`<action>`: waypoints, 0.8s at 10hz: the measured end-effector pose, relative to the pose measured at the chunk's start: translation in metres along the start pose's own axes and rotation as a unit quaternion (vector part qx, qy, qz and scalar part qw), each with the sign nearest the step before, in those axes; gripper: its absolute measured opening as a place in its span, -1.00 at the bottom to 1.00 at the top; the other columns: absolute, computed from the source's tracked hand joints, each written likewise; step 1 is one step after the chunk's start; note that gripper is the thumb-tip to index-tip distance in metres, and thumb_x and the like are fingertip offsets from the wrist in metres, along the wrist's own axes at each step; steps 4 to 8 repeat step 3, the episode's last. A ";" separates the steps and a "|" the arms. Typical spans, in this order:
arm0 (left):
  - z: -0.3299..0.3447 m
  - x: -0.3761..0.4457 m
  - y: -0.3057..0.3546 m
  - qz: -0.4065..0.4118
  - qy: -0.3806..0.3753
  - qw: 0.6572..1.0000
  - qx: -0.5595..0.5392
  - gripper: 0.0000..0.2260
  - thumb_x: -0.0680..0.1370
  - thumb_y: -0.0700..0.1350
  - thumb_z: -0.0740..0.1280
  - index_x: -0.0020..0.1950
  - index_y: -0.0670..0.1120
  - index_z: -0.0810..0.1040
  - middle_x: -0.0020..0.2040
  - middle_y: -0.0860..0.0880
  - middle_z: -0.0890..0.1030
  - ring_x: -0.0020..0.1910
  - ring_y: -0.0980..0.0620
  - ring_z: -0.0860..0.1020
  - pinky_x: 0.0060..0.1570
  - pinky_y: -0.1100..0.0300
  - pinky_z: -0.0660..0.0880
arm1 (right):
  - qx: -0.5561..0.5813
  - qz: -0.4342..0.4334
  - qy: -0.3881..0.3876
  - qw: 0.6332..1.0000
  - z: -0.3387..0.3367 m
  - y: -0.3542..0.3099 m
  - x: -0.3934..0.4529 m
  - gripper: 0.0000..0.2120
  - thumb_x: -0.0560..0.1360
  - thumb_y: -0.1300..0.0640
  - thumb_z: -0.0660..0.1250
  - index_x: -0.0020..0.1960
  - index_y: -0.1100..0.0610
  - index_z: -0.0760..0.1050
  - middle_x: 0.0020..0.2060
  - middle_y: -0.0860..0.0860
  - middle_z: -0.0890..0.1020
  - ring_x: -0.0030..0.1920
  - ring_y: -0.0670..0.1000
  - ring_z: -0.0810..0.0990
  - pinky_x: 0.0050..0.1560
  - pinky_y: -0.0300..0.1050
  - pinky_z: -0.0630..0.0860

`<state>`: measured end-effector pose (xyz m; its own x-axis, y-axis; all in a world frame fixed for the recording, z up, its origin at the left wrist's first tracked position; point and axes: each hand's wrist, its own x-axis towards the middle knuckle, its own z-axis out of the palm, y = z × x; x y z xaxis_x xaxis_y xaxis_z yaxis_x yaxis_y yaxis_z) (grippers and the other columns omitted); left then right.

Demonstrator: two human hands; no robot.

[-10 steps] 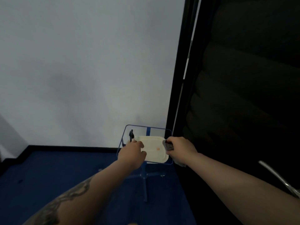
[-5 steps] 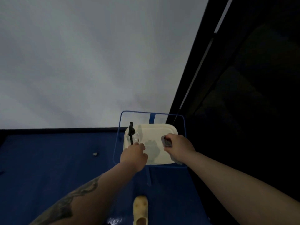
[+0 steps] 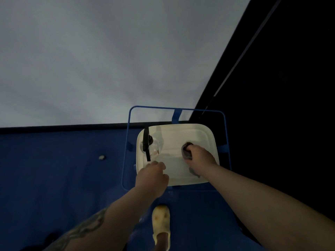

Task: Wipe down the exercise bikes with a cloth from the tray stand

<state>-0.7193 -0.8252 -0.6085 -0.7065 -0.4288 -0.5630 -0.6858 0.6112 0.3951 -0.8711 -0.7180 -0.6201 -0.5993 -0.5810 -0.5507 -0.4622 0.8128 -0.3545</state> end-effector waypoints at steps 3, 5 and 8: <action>-0.015 -0.019 0.011 -0.004 0.019 1.000 0.018 -0.67 0.54 -0.04 0.18 0.31 0.03 0.42 0.25 -0.01 0.48 0.17 -0.04 0.47 0.09 0.08 0.44 | -0.011 -0.015 -0.009 1.000 -0.013 0.002 -0.026 -0.65 0.53 0.07 0.30 0.29 0.11 0.40 0.31 0.03 0.42 0.20 0.07 0.46 0.12 -0.09 0.45; -0.015 -0.019 0.011 -0.004 0.019 1.000 0.018 -0.67 0.54 -0.04 0.18 0.31 0.03 0.42 0.25 -0.01 0.48 0.17 -0.04 0.47 0.09 0.08 0.44 | -0.011 -0.015 -0.009 1.000 -0.013 0.002 -0.026 -0.65 0.53 0.07 0.30 0.29 0.11 0.40 0.31 0.03 0.42 0.20 0.07 0.46 0.12 -0.09 0.45; -0.015 -0.019 0.011 -0.004 0.019 1.000 0.018 -0.67 0.54 -0.04 0.18 0.31 0.03 0.42 0.25 -0.01 0.48 0.17 -0.04 0.47 0.09 0.08 0.44 | -0.011 -0.015 -0.009 1.000 -0.013 0.002 -0.026 -0.65 0.53 0.07 0.30 0.29 0.11 0.40 0.31 0.03 0.42 0.20 0.07 0.46 0.12 -0.09 0.45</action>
